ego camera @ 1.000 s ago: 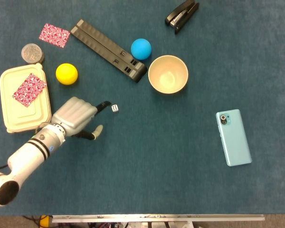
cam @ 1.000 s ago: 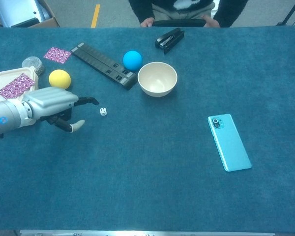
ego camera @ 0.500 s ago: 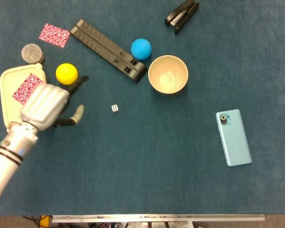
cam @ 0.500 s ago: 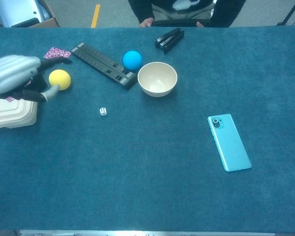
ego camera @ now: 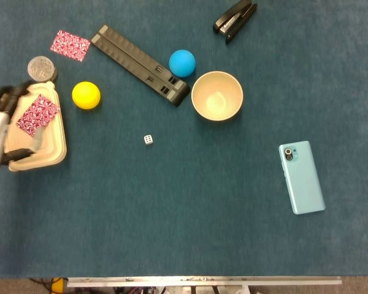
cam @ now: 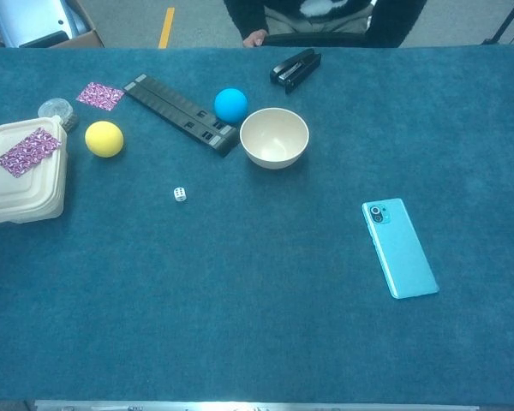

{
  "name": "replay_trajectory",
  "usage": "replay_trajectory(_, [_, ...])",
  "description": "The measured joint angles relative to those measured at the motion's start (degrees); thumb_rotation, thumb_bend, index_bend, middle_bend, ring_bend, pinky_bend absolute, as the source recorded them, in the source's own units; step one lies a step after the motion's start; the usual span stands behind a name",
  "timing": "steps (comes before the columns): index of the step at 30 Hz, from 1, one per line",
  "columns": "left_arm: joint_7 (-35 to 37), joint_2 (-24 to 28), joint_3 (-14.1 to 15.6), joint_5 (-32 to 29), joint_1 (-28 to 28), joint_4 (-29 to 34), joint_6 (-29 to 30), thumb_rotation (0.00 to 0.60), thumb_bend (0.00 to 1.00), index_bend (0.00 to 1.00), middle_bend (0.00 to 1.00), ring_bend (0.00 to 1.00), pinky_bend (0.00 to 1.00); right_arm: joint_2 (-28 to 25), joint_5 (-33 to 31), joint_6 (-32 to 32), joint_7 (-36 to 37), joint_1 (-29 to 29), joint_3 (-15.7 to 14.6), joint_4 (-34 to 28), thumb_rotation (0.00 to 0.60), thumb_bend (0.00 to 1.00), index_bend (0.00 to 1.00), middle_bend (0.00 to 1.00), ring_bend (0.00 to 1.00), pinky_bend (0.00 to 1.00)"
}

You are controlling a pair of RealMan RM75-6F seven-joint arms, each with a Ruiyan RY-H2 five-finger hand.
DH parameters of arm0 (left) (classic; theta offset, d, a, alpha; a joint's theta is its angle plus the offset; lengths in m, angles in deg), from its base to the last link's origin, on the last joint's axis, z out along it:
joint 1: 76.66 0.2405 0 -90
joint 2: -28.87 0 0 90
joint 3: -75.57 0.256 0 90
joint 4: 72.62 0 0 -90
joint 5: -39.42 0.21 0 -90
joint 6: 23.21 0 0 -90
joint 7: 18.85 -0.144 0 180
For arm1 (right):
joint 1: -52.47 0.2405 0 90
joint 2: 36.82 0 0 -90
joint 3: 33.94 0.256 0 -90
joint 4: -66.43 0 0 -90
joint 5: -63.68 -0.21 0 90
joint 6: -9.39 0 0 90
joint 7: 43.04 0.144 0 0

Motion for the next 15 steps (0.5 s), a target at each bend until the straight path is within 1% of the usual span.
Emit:
replay_trajectory(7, [2.66, 0.43, -0.19, -1.57, 5.54, -0.77, 3.98, 0.250, 0.39, 0.07, 0.14, 0.06, 0.09, -0.13, 0.16, 0.11, 0.17, -0.16, -0.11, 0.05, 0.600, 0.29, 0.25, 0.23, 0.05, 0.06])
replay_trajectory(11, [3.27, 0.83, 0.05, -0.75, 8.21, -0.78, 6.11, 0.251, 0.39, 0.07, 0.14, 0.06, 0.09, -0.01, 0.42, -0.08, 0.14, -0.09, -0.28, 0.03, 0.600, 0.29, 0.25, 0.23, 0.05, 0.06])
replay_trajectory(15, [3.83, 1.05, 0.04, 0.65, 9.63, -0.75, 7.02, 0.248, 0.39, 0.07, 0.14, 0.06, 0.09, 0.09, 0.72, 0.09, 0.22, -0.07, -0.27, -0.02, 0.600, 0.29, 0.25, 0.23, 0.05, 0.06])
